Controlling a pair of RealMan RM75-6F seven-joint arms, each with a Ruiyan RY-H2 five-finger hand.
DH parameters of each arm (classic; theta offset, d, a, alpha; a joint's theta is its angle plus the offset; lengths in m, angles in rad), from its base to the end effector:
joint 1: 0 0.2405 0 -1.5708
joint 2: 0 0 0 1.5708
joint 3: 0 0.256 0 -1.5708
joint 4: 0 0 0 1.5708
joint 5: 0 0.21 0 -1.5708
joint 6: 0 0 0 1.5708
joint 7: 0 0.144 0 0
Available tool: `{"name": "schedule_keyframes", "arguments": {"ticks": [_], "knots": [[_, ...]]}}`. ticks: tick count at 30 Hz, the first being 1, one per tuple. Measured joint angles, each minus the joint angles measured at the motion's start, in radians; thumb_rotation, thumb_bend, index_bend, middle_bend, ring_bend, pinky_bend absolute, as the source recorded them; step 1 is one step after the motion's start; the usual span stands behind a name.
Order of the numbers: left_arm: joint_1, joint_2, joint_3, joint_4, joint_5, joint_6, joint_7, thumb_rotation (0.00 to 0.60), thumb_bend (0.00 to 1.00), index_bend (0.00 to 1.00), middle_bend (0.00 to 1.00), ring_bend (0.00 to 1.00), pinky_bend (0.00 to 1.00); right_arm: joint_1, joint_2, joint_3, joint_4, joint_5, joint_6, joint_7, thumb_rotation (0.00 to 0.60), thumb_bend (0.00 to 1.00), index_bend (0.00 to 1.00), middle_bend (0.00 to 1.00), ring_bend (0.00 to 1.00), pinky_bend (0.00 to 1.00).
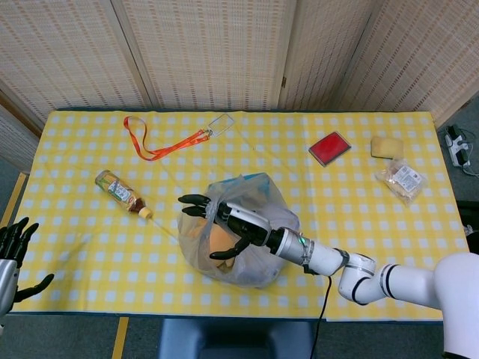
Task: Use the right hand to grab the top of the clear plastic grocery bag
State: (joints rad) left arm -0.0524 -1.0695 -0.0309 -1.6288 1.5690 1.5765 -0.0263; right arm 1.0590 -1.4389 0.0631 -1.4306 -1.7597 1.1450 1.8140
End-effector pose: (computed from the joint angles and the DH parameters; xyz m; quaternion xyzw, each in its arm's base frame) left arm -0.3040 0.1665 0.1787 -0.5954 -0.3591 -0.4122 0.5887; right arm -0.0206 -0.3340 0.0166 -0.4653 0.6907 -0.4769 0.2811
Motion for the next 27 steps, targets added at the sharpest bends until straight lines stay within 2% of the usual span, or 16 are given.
{"name": "schedule_keyframes", "arguments": {"ticks": [8,14,18,27], "knots": [[0.000,0.003,0.000,0.002,-0.002,-0.004,-0.012,0.600,0.21,0.00,0.03,0.00,0.00,0.044,-0.075,0.005,0.120,-0.004,0.024,0.120,0.600,0.26,0.00,0.00,0.10,0.02],[-0.004,0.004,-0.002,0.006,-0.011,-0.015,-0.019,0.600,0.21,0.00,0.03,0.00,0.00,0.059,-0.109,0.013,0.159,0.009,0.050,0.183,0.600,0.26,0.01,0.10,0.17,0.11],[-0.005,0.006,0.000,0.004,-0.008,-0.017,-0.020,0.600,0.21,0.01,0.03,0.00,0.00,0.068,-0.124,0.020,0.174,0.021,0.059,0.236,0.600,0.26,0.12,0.20,0.23,0.18],[-0.003,0.009,-0.002,0.004,-0.012,-0.016,-0.028,0.600,0.21,0.01,0.03,0.00,0.00,0.092,-0.155,0.049,0.184,0.081,0.035,0.344,0.600,0.26,0.29,0.39,0.36,0.31]]}}
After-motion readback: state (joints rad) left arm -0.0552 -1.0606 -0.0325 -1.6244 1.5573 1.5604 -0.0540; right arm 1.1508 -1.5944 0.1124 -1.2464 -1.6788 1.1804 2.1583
